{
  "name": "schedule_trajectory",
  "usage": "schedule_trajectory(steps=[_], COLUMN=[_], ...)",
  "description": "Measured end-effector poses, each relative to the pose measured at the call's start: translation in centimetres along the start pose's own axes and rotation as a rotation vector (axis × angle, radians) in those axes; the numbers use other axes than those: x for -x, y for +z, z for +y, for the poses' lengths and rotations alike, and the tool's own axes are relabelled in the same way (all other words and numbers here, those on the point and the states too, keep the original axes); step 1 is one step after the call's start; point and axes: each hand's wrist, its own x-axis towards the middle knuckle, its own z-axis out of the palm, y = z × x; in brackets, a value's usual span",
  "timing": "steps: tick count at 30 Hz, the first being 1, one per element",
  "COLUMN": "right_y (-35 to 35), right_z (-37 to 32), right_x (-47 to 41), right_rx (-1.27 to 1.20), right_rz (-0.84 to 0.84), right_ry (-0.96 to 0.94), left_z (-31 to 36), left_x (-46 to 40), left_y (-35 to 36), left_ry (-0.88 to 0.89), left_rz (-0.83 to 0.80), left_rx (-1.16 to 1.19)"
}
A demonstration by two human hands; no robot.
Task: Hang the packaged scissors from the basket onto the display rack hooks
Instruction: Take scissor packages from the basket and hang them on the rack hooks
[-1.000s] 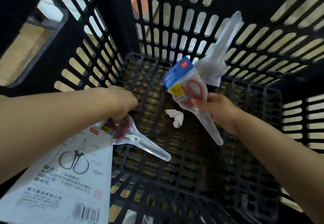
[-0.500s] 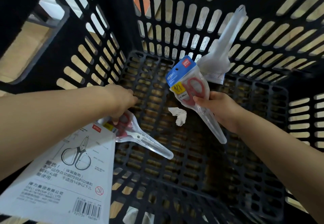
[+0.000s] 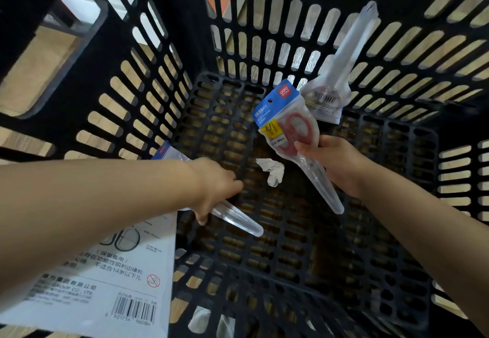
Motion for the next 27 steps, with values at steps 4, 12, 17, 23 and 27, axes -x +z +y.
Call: schedule_trajectory(steps=[4,12,17,23,27], right_y=[0.0,-0.2,-0.7,-0.7,0.0], right_z=[0.1,0.2,-0.2,-0.3,-0.4], right_x=[-0.1,-0.2,0.3,0.6,0.5], right_rx=[-0.002,0.011,-0.01,-0.134,-0.094], right_rz=[-0.001,-0.006,-0.028,0.003,0.098], right_ry=[-0.003,-0.002,-0.004,0.009,0.021], left_z=[0.1,0.5,2.2,-1.0,-2.3], left_x=[0.1,0.2,0.4,0.4,0.5], left_y=[0.5,-1.0,-2.4,-0.5,-0.1], left_ry=[0.004,0.039,0.165,0.207,0.087], left_rz=[0.03,-0.012,0.148,0.542,0.632], left_rx=[-0.229,-0.267,-0.448,-0.541,-0.177])
